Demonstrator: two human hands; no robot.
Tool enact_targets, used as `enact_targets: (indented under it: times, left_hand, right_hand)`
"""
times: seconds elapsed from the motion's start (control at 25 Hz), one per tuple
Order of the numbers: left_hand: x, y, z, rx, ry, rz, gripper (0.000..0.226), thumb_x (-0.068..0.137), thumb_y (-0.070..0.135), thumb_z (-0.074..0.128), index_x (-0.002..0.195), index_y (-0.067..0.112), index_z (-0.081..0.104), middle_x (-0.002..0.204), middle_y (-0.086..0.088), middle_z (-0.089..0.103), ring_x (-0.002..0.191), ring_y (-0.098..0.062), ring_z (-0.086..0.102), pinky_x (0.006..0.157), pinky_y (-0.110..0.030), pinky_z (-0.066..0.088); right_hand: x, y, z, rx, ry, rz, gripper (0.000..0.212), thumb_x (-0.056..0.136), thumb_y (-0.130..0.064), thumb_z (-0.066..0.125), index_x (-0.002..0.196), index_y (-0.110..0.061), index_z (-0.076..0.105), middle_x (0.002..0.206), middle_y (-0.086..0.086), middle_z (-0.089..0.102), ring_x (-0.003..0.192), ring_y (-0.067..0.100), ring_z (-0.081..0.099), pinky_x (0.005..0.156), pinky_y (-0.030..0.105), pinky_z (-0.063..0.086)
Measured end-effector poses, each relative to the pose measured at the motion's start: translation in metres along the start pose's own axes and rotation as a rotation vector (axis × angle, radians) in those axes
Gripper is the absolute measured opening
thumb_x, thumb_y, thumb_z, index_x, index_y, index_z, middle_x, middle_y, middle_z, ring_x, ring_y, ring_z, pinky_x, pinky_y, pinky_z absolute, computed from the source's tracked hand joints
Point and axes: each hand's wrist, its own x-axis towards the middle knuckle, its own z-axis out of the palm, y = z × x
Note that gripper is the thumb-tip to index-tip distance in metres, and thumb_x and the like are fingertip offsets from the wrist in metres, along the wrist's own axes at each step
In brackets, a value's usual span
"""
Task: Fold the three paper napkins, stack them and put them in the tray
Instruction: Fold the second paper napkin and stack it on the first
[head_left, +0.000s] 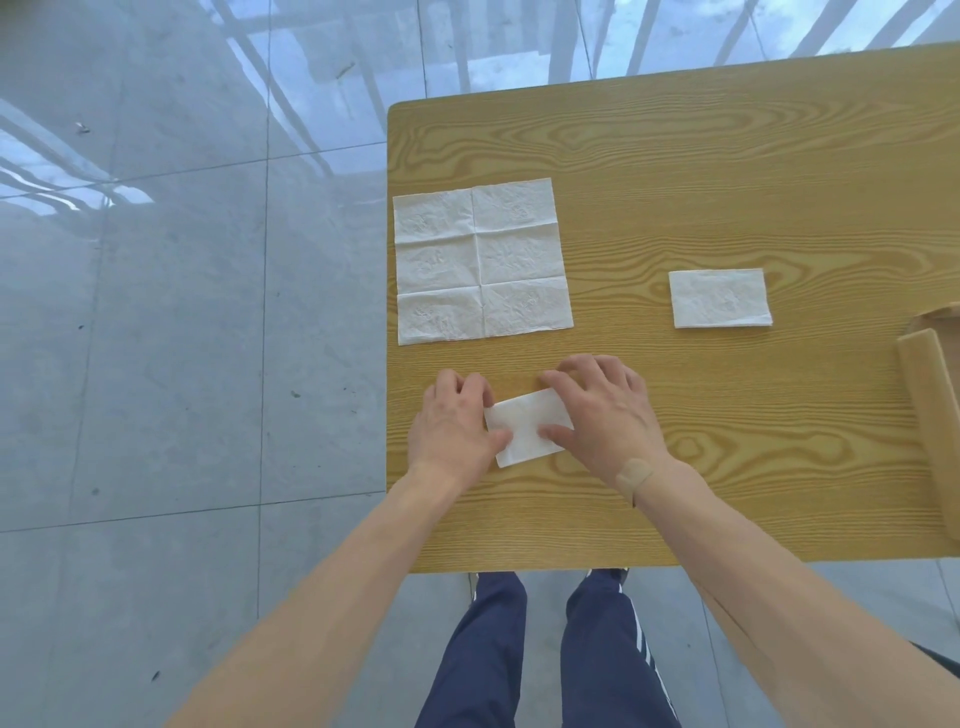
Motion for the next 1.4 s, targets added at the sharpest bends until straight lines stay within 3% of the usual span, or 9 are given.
enact_targets:
  times: [0.12, 0.24, 0.4, 0.56, 0.76, 0.92, 1.12, 1.4]
  left_hand:
    - [0.002, 0.002, -0.004, -0.060, -0.040, 0.037, 0.028, 0.080, 0.027, 0.071, 0.095, 0.025, 0.047, 0.096, 0.006, 0.053, 0.085, -0.017, 0.053, 0.065, -0.033, 0.047]
    - [-0.005, -0.001, -0.004, -0.147, -0.033, 0.118, 0.025, 0.082, 0.015, 0.068, 0.094, 0.025, 0.047, 0.083, 0.010, 0.057, 0.077, -0.015, 0.056, 0.062, -0.033, 0.047]
    - [-0.012, -0.007, -0.004, -0.229, 0.008, 0.227, 0.022, 0.085, 0.010, 0.068, 0.099, 0.023, 0.058, 0.089, 0.009, 0.058, 0.083, -0.010, 0.055, 0.070, -0.028, 0.049]
    - [-0.020, -0.014, -0.004, -0.383, 0.032, 0.248, 0.018, 0.083, 0.008, 0.071, 0.087, 0.024, 0.064, 0.092, 0.011, 0.058, 0.089, -0.003, 0.055, 0.075, -0.015, 0.044]
    - [-0.026, -0.020, -0.001, -0.470, -0.099, 0.103, 0.016, 0.086, 0.015, 0.070, 0.091, 0.027, 0.061, 0.092, 0.010, 0.063, 0.088, -0.008, 0.060, 0.073, -0.017, 0.045]
    - [-0.027, -0.014, -0.007, -0.585, -0.157, -0.036, 0.008, 0.087, 0.019, 0.069, 0.086, 0.025, 0.064, 0.087, 0.006, 0.069, 0.084, -0.014, 0.064, 0.069, -0.020, 0.048]
    - [-0.022, 0.014, -0.023, -0.743, -0.203, -0.099, 0.006, 0.086, 0.023, 0.071, 0.089, 0.022, 0.066, 0.087, 0.003, 0.073, 0.071, -0.009, 0.063, 0.064, -0.025, 0.049]
    - [-0.007, 0.083, -0.020, -0.815, -0.189, -0.119, 0.006, 0.087, 0.023, 0.071, 0.089, 0.019, 0.067, 0.077, 0.004, 0.070, 0.058, -0.003, 0.061, 0.052, -0.014, 0.045]
  right_hand:
    - [-0.001, -0.002, -0.002, 0.056, -0.014, 0.023, 0.046, 0.082, -0.041, 0.072, 0.122, -0.029, 0.054, 0.137, -0.005, 0.046, 0.131, 0.024, 0.032, 0.108, 0.040, 0.026]
    - [-0.005, -0.007, -0.003, 0.110, 0.005, 0.046, 0.036, 0.082, -0.034, 0.072, 0.108, -0.028, 0.049, 0.115, -0.009, 0.057, 0.117, 0.021, 0.044, 0.102, 0.037, 0.030]
    - [-0.020, -0.004, -0.010, 0.305, 0.021, 0.105, 0.027, 0.086, -0.026, 0.069, 0.108, -0.031, 0.054, 0.092, -0.017, 0.058, 0.095, 0.014, 0.051, 0.089, 0.035, 0.038]
    - [-0.042, -0.004, -0.016, 0.579, 0.120, 0.187, 0.011, 0.084, -0.023, 0.074, 0.084, -0.029, 0.065, 0.087, -0.020, 0.064, 0.092, 0.007, 0.058, 0.082, 0.029, 0.045]
    - [-0.054, -0.012, -0.002, 0.657, 0.100, 0.356, 0.012, 0.084, -0.022, 0.074, 0.094, -0.028, 0.069, 0.092, -0.017, 0.066, 0.095, 0.008, 0.058, 0.081, 0.030, 0.045]
    - [-0.053, -0.009, -0.006, 0.928, 0.053, 0.519, 0.006, 0.083, -0.025, 0.074, 0.084, -0.029, 0.070, 0.084, -0.010, 0.073, 0.086, 0.011, 0.067, 0.077, 0.030, 0.052]
    - [-0.058, 0.004, -0.030, 1.127, 0.091, 0.560, 0.009, 0.082, -0.021, 0.077, 0.090, -0.020, 0.072, 0.089, -0.001, 0.076, 0.085, 0.017, 0.069, 0.075, 0.027, 0.054]
    - [-0.058, 0.057, -0.072, 1.193, 0.110, 0.562, 0.011, 0.085, -0.017, 0.076, 0.095, -0.016, 0.071, 0.087, -0.001, 0.071, 0.074, 0.013, 0.065, 0.054, 0.018, 0.050]
